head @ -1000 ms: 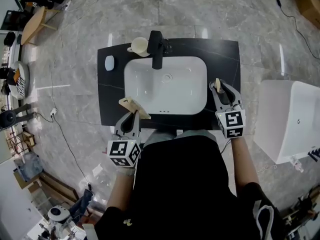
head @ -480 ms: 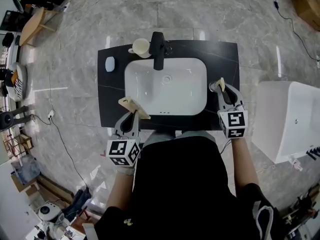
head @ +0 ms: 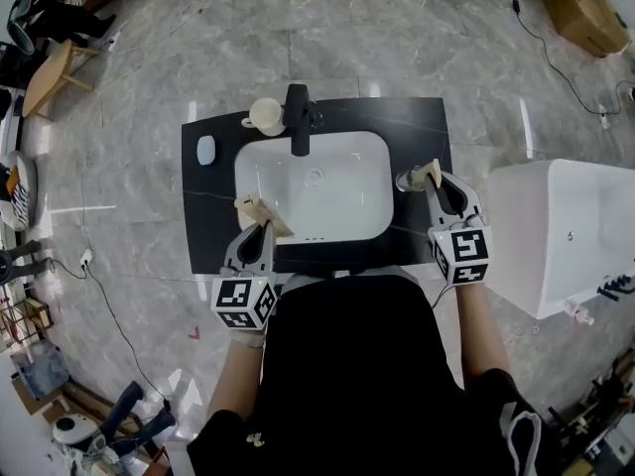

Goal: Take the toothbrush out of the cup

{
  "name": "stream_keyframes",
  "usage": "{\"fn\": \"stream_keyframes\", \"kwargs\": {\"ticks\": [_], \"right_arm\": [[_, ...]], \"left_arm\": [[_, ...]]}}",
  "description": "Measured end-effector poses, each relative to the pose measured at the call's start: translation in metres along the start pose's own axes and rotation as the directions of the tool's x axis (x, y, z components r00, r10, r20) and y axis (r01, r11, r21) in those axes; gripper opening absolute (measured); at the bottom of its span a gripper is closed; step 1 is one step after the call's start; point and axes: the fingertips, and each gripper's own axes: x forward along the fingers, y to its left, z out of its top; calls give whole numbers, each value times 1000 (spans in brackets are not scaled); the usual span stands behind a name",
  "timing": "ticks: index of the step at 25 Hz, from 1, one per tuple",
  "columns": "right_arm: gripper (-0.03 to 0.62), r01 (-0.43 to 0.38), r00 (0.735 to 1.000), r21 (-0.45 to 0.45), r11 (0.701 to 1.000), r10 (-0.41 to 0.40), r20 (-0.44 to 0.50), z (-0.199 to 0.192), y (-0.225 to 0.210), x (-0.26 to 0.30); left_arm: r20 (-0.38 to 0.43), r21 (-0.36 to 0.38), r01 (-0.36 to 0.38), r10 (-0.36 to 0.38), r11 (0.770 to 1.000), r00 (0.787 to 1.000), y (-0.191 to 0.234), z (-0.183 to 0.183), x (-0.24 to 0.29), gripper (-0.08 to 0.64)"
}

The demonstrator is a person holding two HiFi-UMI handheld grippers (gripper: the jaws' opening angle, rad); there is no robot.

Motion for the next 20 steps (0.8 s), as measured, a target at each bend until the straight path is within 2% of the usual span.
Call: {"fn": "stream_keyframes", "kwargs": {"ticks": [12,20], "right_arm": [[55,86,992,7,996,-86,93,64,-3,-55],[55,144,979,35,989,-147,139,82,-1,-90]], "left_arm": [[28,22,110,-111,994,993,-9,8,19,25],[17,58,216,-217,975,976,-29,15,39,25]]}}
